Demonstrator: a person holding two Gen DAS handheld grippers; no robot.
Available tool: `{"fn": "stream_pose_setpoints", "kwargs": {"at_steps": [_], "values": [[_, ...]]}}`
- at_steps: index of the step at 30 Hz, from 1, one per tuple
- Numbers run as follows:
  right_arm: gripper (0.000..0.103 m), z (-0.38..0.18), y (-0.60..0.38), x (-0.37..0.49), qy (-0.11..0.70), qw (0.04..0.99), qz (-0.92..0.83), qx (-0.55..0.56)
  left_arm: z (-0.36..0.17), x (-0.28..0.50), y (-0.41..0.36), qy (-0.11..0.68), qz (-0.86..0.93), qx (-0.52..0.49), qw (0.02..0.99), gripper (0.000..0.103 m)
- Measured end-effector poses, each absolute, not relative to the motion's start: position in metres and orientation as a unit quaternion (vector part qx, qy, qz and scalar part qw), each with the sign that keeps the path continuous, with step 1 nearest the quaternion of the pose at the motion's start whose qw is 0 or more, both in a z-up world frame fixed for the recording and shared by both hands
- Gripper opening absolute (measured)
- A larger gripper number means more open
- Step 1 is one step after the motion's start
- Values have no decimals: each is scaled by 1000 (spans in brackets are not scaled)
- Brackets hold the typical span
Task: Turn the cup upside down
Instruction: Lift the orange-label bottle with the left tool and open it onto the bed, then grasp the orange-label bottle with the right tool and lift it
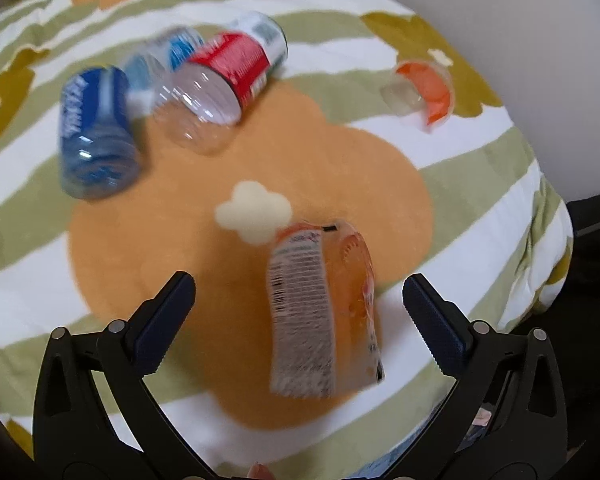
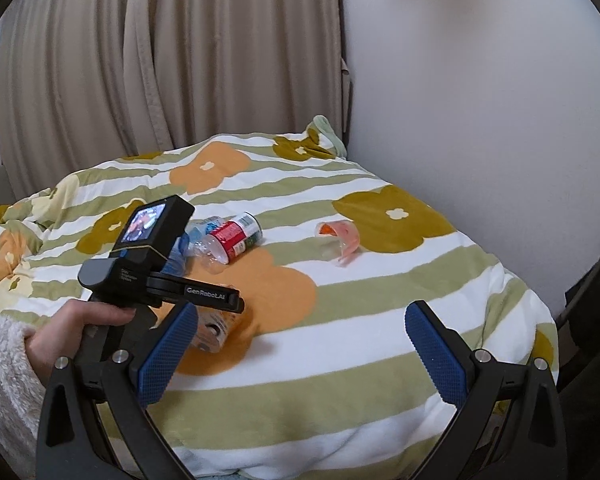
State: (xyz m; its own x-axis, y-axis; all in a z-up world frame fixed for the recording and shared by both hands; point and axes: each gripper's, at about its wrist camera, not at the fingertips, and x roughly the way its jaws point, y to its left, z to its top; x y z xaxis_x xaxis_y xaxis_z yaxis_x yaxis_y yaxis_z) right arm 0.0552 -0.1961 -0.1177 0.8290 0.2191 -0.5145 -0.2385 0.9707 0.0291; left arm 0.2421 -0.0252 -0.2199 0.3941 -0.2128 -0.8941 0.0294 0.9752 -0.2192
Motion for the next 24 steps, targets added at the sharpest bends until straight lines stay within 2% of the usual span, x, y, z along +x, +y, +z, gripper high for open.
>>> {"fn": "stream_pose_setpoints", "kwargs": {"at_steps": [5,7,11,15,18,22,24], "values": [[103,-72,-188,73,281,943,174,-33,-169,198,5,503,-65,-69,859,103],[103,-55,-179,92,316,925,207,-37,-150,174,19,472,-61,-69,877,103],[103,-46,-148,149,439,855,277,7,-132,136,37,437,-36,-42,898,103],[103,-90,-109,200,548,786,287,20,-138,114,58,432,-33,-50,900,103],[103,-146,-91,233,622,741,249,31,-145,104,74,434,-40,-68,897,103],[102,-198,-83,261,675,708,203,39,-155,98,87,437,-45,-86,894,103],[98,-212,-84,271,688,698,192,40,-160,96,89,441,-54,-87,891,103]]}}
